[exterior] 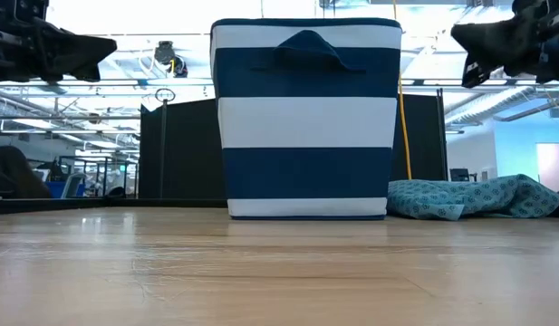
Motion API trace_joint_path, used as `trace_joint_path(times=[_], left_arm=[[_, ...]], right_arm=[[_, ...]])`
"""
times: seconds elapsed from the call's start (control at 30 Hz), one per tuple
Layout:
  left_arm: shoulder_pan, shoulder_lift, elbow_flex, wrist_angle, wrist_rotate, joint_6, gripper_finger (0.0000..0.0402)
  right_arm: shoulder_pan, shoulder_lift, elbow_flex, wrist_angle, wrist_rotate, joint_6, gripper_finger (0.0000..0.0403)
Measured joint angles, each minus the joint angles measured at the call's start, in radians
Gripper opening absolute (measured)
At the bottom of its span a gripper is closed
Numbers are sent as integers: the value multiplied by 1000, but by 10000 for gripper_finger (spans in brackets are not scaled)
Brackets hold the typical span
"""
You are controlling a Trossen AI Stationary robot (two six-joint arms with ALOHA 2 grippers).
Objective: Pick & place medical supplies in basket/bin
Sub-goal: Return to Home Position
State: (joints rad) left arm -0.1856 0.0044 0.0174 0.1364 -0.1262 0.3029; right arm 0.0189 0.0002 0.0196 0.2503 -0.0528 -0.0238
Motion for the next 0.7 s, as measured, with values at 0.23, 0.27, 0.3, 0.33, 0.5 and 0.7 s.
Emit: trace_joint_path(times=[0.23, 0.27, 0.3, 0.33, 0.5, 0.7], left_arm=[[0, 0, 0, -8, 22, -50, 9], [0, 1, 0, -10, 16, -63, 12], [0, 2, 0, -11, 9, -76, 14], [0, 2, 0, -14, -1, -84, 16], [0, 2, 0, -13, -24, -99, 20], [0, 3, 0, -13, -24, -98, 20]], right_arm=[[0, 1, -1, 5, 3, -12, 0], [0, 1, -2, 7, 1, -5, 0], [0, 1, -2, 8, 0, 8, 0], [0, 1, -2, 7, 2, 21, 0], [0, 1, -3, 10, 2, 34, 0], [0, 1, -4, 10, 1, 32, 0]])
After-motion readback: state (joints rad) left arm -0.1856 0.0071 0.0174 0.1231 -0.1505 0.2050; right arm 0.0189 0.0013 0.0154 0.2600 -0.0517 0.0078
